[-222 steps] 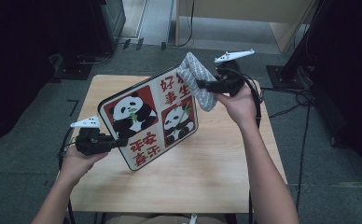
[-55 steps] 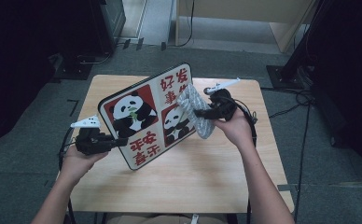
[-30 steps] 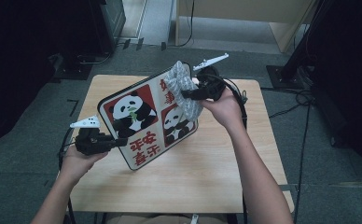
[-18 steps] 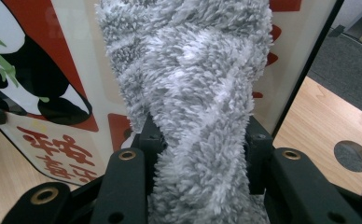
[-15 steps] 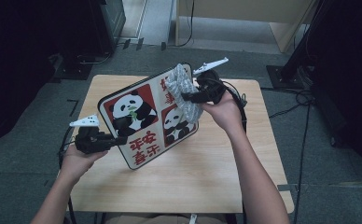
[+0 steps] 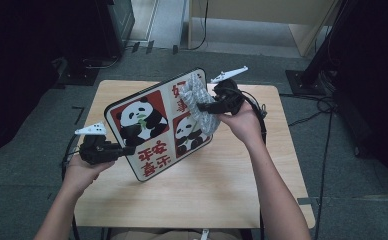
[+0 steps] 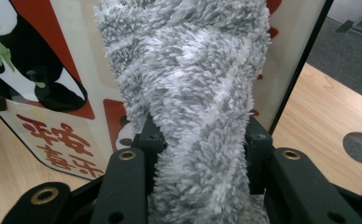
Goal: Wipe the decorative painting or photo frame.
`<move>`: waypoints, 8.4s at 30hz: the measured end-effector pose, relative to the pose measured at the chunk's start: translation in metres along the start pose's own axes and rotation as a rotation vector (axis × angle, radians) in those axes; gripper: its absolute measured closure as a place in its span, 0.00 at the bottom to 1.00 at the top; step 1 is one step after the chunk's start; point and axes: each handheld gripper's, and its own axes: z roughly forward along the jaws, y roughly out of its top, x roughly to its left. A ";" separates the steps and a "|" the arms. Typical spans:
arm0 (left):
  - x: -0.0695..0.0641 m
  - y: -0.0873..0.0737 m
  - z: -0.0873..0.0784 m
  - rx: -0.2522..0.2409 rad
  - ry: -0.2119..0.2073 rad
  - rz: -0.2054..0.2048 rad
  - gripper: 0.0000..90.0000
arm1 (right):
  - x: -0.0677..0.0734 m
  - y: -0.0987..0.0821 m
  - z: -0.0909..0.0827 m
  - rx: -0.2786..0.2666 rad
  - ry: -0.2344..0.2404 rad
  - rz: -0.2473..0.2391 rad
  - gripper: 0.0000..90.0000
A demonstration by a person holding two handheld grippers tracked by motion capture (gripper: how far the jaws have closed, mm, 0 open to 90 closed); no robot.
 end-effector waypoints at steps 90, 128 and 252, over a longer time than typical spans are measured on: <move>-0.006 -0.004 0.002 -0.008 -0.012 0.029 0.88 | -0.003 -0.122 0.078 0.196 0.038 0.059 0.69; -0.005 -0.005 0.002 -0.029 -0.003 0.014 0.88 | 0.044 0.023 -0.004 -0.023 0.096 -0.081 0.69; -0.006 -0.003 0.003 -0.008 -0.013 0.037 0.87 | 0.027 -0.100 0.085 0.157 0.065 -0.017 0.67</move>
